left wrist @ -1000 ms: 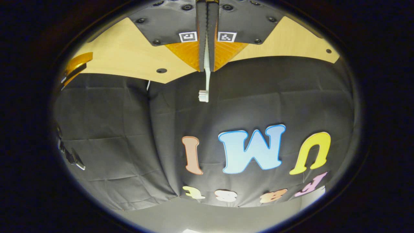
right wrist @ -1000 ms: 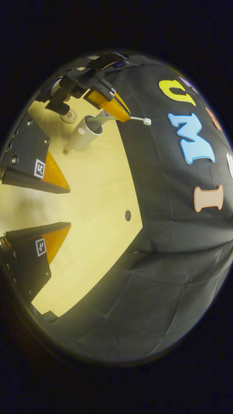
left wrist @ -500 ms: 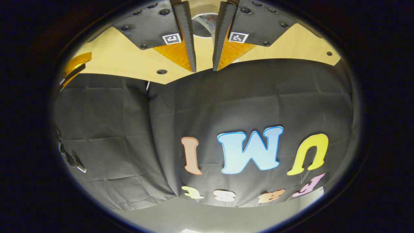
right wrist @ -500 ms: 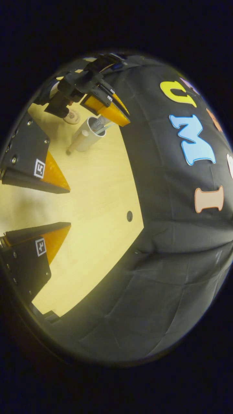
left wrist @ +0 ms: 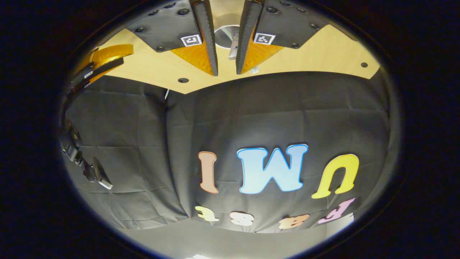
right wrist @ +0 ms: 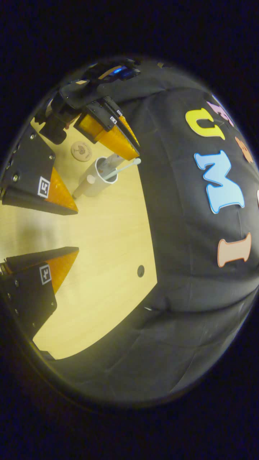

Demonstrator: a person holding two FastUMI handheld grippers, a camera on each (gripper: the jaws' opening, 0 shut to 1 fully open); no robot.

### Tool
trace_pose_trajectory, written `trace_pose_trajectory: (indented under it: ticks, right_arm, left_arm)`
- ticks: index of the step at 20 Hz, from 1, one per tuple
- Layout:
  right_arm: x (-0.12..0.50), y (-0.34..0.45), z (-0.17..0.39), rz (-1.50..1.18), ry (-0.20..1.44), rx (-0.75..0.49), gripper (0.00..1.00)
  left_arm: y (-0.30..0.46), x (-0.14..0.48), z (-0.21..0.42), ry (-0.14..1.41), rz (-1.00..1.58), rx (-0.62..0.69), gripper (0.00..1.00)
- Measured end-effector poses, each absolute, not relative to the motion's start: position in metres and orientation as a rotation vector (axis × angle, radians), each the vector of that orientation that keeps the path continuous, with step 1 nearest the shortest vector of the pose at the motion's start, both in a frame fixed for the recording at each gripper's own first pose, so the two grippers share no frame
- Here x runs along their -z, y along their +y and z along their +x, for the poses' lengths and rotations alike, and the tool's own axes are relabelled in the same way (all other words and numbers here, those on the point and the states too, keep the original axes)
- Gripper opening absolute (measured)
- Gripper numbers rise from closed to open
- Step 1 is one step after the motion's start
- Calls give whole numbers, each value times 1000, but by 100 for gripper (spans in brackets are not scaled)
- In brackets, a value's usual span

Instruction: Put the toothbrush and toothpaste on the desktop into the cup, then pick up the cup and place it on the coaster on the desktop.

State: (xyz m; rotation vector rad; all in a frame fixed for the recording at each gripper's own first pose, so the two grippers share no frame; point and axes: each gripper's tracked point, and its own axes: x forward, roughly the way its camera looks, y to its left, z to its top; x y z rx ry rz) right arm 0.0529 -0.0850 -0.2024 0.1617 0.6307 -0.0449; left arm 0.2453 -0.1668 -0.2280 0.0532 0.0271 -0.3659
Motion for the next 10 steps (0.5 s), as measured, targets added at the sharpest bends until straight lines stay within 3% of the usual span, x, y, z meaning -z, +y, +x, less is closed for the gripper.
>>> trace_pose_trajectory:
  ticks: [7,9,10]
  right_arm:
    - [191,-50,81,97,680,-143,52]
    - [189,-43,88,67,689,-185,52]
    - [188,-39,91,53,693,-209,52]
  left_arm:
    - [-125,232,208,125,36,282,45]
    - [-106,236,200,150,38,249,51]
    - [-96,236,195,159,34,233,59]
